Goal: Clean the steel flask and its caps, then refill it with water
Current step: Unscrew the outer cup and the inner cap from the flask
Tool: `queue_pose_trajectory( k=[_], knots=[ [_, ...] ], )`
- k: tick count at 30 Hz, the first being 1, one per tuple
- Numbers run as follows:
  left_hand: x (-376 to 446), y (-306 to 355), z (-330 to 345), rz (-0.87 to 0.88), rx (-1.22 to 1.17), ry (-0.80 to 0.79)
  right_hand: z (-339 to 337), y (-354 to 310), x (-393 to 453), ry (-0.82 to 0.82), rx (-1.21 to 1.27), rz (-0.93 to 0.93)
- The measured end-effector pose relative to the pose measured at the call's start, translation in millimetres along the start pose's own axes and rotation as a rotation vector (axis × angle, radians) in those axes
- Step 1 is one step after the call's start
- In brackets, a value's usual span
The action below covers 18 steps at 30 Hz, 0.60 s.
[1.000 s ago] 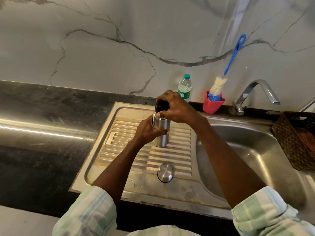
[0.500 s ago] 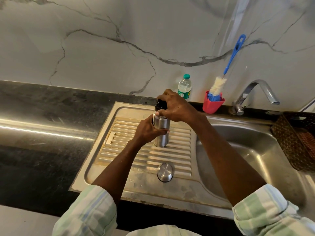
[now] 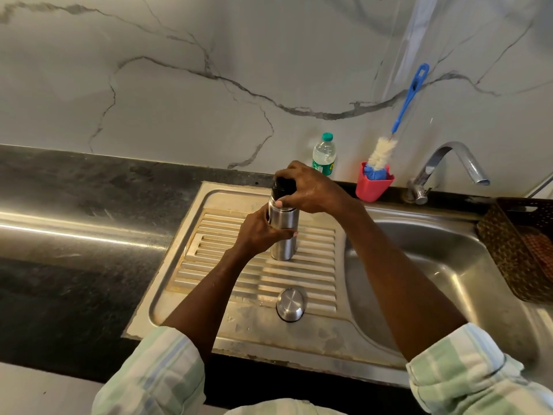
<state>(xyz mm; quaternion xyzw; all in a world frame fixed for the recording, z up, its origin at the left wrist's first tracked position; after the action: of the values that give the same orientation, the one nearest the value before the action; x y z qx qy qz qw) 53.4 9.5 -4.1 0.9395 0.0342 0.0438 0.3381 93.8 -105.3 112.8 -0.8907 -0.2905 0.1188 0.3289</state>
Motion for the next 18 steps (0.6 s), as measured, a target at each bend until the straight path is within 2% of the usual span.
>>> queue_pose_trajectory(
  k=[3, 5, 10, 13, 18],
  knots=[
    [-0.2, -0.6, 0.4, -0.006, -0.011, -0.005, -4.9, 1.8, -0.9, -0.139, 0.125, -0.027],
    [0.0, -1.0, 1.4, -0.005, -0.011, -0.002, -5.7, 2.2, -1.8, -0.152, 0.154, -0.040],
    [1.2, -0.3, 0.8, -0.018, 0.023, 0.004, -1.0, 5.7, -2.2, 0.115, -0.124, 0.039],
    [0.5, 1.1, 0.3, -0.015, 0.019, 0.006, 4.4, 3.7, -1.3, 0.149, -0.102, 0.047],
    [0.0, -1.1, 1.4, -0.014, -0.018, 0.007, 2.1, 4.7, -2.2, -0.067, 0.089, -0.027]
  ],
)
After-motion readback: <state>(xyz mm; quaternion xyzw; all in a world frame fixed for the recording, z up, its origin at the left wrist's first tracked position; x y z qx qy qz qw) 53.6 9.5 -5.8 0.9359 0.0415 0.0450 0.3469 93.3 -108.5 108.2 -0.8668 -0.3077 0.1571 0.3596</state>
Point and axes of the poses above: each hand's wrist, its own x-axis towards the middle knuckle, its own z-axis out of the palm, y = z × x, the point moved 5 cm from there along x, towards the middle knuckle, and after that the axes turned 12 degrees about x, right-handed, at the moved point
